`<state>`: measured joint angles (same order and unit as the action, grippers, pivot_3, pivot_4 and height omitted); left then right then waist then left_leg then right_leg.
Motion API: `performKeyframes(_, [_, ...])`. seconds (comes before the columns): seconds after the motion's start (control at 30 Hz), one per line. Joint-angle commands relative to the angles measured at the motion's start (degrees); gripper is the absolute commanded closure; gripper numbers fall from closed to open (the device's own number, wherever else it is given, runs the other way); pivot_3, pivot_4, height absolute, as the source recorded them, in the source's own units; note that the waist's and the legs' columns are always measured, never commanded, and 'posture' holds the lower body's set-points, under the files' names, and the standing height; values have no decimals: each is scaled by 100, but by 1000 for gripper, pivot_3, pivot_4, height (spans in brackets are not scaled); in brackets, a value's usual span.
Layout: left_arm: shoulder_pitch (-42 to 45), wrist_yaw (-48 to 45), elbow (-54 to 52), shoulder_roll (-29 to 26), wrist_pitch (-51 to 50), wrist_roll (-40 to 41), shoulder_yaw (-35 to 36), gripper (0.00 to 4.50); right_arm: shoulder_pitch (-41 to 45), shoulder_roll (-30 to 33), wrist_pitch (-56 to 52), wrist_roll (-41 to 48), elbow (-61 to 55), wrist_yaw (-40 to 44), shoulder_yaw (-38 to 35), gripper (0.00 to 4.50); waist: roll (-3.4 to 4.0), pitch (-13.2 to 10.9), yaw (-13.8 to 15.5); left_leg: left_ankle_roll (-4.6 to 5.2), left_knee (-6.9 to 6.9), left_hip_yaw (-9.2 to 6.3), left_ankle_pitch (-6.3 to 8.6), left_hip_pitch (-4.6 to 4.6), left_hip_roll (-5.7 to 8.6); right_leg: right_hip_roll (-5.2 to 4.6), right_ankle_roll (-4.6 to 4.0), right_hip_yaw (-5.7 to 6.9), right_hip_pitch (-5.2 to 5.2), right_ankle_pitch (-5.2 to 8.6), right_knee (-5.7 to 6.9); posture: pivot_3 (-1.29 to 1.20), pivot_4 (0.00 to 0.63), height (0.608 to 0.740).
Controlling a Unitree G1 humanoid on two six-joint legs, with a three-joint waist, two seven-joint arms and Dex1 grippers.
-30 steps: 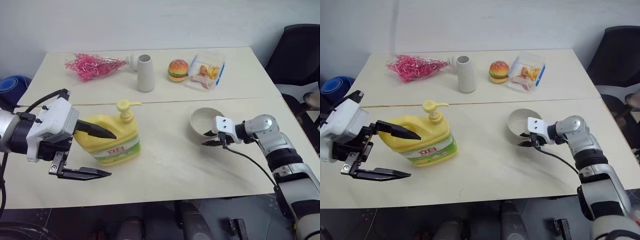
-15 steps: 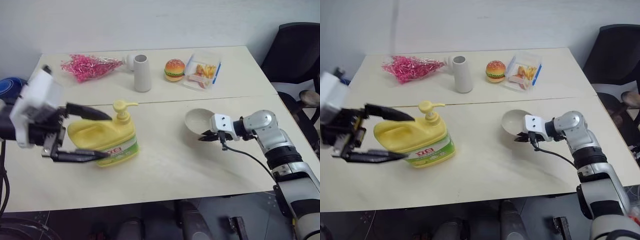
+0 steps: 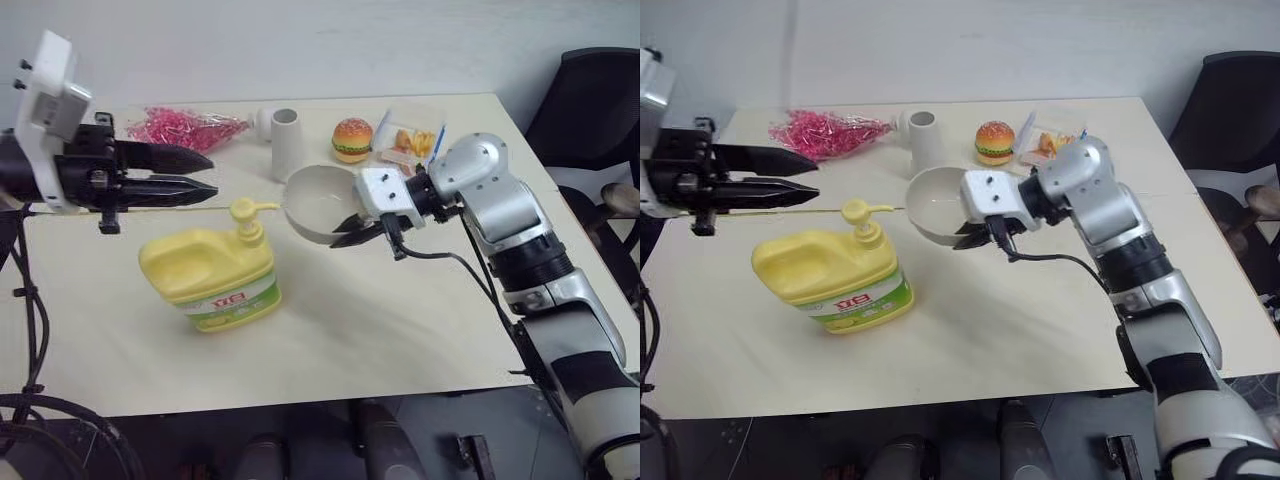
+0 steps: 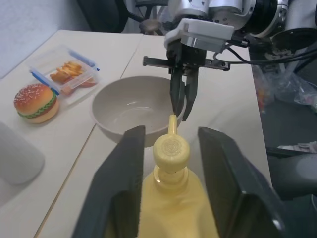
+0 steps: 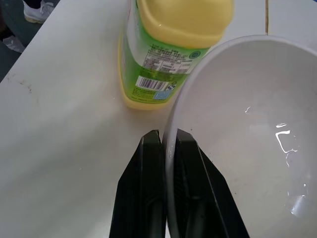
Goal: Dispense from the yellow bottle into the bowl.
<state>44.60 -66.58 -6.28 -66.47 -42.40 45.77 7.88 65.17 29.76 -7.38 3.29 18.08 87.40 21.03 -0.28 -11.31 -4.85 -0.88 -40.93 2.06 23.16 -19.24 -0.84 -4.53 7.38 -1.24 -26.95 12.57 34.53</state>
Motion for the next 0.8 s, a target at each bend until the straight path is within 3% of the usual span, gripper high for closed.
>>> performKeyframes(0.03, [143,-64,-72,129,148,-226,-71,4136,264,-44,96,-22,-65,185,69,4500,0,0,-2,2,-5,0,3,-2,0,-6,0,17,0,0,2,0,150,740])
performKeyframes(0.07, [146,-69,-93,166,149,-280,-101,4451,298,-48,100,-23,-56,204,92,4500,0,0,-3,2,-8,1,4,-3,0,-12,-1,30,0,0,3,0,150,740])
performKeyframes(0.1, [151,-77,-103,189,150,-322,-116,4482,316,-49,101,-20,-50,212,105,4500,0,0,-2,3,-12,2,6,-3,0,-17,-1,41,0,-1,6,0,150,740])
performKeyframes(0.8, [123,-558,-52,584,855,-1344,-664,4482,845,850,-393,1454,-943,510,1021,4500,-1,0,24,5,-17,-5,7,-2,-2,-23,-5,62,0,0,22,0,150,740])
